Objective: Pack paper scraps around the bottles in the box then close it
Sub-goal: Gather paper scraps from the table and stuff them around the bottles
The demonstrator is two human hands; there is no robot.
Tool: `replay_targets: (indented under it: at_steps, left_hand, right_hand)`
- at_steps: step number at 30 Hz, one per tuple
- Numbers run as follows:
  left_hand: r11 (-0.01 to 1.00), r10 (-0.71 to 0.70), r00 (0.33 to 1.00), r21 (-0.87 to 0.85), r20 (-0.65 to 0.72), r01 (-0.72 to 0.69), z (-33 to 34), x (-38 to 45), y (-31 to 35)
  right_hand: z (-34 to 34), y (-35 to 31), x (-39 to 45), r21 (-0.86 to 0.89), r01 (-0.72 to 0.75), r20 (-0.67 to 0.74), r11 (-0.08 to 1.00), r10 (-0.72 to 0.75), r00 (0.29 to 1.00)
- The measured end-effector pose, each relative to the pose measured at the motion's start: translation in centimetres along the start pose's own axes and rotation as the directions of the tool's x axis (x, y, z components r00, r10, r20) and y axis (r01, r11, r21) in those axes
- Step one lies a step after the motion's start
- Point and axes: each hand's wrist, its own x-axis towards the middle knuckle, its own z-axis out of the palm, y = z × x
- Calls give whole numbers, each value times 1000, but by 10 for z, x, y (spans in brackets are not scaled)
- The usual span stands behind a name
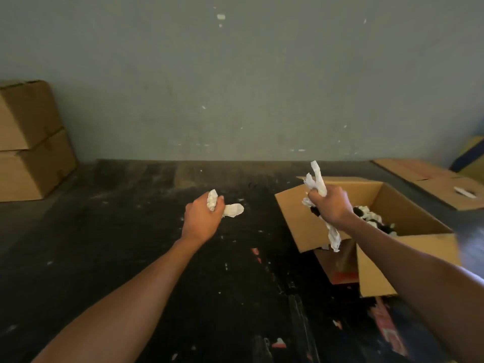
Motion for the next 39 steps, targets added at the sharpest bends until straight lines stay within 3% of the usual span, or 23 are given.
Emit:
replay_targets:
  at_steps: [8, 16, 22, 28, 29, 33, 36, 39]
  left_hand:
    - [982, 141, 987, -134, 78, -129, 87, 1, 90]
    - [954, 209, 971, -242, 113, -178, 241, 19, 180]
    - [982, 108, 984, -172, 143, -82, 368, 49, 224]
    - [966, -140, 965, -185, 222, 183, 433, 58, 234]
    - [955, -188, 948, -177, 257, 237, 439, 59, 231]
    - [843, -448, 779, -83, 439, 531, 449, 61, 217]
    - [855, -468, 777, -5, 421, 518, 449, 63, 212]
    - [839, -503, 724, 68, 472, 539, 447, 61, 213]
  right_hand:
    - [-90, 57, 13, 5, -37, -126, 999, 37, 991]
    - [-156, 147, 90, 64, -18, -133, 998, 26, 991]
    - [-175, 216, 186, 134, -25, 10, 991, 24, 1000]
    - [-154, 262, 242, 76, 49, 333, 996, -72, 940]
    - [-148, 269, 249, 70, 73, 377, 995, -94, 921]
    - [-131, 294, 262, 53, 85, 603, 995, -100, 792]
    - [-128, 308, 266, -50, 92, 736, 994, -26, 677]
    - [-125, 316, 269, -63, 89, 719, 994, -17, 694]
